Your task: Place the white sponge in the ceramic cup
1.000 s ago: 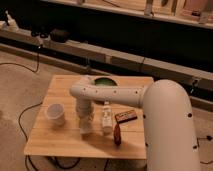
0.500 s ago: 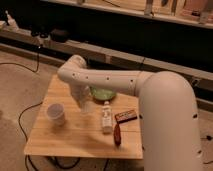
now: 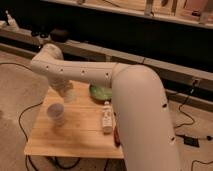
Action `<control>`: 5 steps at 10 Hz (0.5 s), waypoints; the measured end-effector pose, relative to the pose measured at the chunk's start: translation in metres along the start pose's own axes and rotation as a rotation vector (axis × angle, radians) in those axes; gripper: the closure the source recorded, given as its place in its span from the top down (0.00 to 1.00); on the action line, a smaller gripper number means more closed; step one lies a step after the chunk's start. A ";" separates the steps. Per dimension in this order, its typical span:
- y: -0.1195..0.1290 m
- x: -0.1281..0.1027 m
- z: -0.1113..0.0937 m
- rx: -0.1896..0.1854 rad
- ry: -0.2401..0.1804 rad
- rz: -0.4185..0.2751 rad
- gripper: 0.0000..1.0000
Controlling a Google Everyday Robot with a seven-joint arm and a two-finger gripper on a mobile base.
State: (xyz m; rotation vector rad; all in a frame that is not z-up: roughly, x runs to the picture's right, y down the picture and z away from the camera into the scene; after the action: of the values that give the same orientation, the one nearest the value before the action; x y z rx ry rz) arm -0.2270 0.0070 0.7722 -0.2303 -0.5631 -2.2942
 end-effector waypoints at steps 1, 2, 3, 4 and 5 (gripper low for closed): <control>-0.017 0.007 -0.003 0.015 0.014 -0.031 0.36; -0.029 0.009 -0.004 0.029 0.020 -0.055 0.36; -0.043 0.005 -0.004 0.045 0.020 -0.080 0.36; -0.055 -0.002 -0.001 0.059 0.016 -0.105 0.36; -0.060 -0.005 0.001 0.064 0.014 -0.115 0.36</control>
State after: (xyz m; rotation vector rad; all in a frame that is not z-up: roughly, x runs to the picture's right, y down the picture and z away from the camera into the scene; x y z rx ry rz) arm -0.2657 0.0476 0.7517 -0.1542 -0.6570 -2.3825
